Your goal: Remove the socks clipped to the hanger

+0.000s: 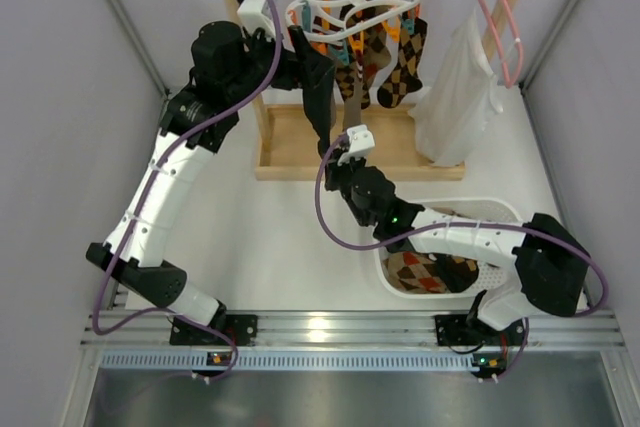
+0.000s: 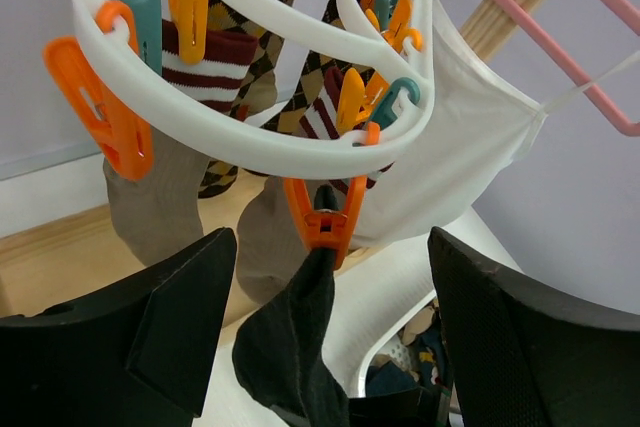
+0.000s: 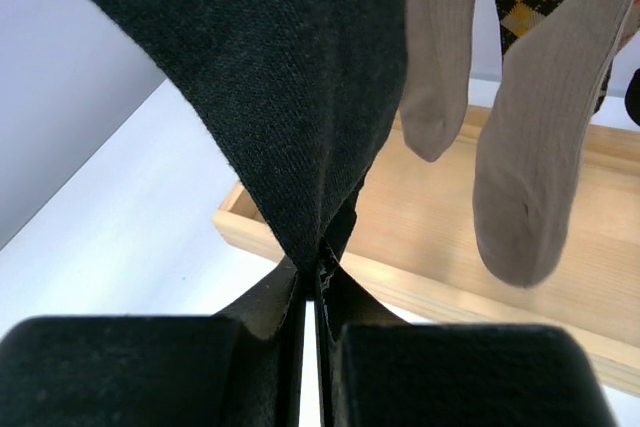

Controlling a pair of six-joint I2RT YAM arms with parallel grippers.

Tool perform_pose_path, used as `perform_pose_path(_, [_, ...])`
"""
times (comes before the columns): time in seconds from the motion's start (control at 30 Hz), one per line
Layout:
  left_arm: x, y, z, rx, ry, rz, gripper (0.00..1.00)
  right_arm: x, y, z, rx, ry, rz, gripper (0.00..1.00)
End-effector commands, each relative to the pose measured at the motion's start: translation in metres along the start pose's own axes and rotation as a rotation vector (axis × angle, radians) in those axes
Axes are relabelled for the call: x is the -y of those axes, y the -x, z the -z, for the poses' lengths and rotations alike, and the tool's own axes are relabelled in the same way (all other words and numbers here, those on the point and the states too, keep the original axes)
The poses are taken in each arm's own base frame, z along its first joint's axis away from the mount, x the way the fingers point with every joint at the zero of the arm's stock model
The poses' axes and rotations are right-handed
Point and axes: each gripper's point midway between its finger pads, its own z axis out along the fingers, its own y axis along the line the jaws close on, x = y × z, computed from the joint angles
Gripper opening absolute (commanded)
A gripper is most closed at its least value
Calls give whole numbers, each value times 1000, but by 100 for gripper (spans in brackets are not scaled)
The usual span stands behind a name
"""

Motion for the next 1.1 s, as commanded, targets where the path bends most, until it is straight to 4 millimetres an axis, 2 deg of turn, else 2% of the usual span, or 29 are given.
perform_pose_path(0.0, [22, 40, 15, 152, -77, -64, 81, -19, 26, 12, 63, 90, -64, 1])
perform_pose_path(0.27, [21, 36, 3, 173, -114, -102, 78, -27, 32, 15, 68, 144, -58, 1])
perform_pose_path(0.37, [23, 35, 0, 181, -131, -92, 72, -29, 31, 15, 64, 151, -56, 1])
perform_pose_path(0.43, [21, 32, -3, 180, -128, -88, 68, -30, 31, 15, 65, 156, -55, 1])
perform_pose_path(0.53, [13, 35, -4, 211, -89, -87, 67, -34, 29, 15, 61, 163, -38, 1])
perform_pose_path(0.57, [13, 40, -1, 235, -81, -90, 63, -36, 29, 15, 59, 166, -34, 0])
perform_pose_path(0.87, [3, 40, -5, 263, -40, -92, 58, -42, 20, 16, 42, 176, -21, 0])
perform_pose_path(1.0, [2, 41, -6, 274, -35, -100, 51, -43, 16, 17, 30, 177, -19, 0])
perform_pose_path(1.07, [1, 41, -7, 275, -35, -100, 41, -43, 16, 17, 29, 177, -18, 0])
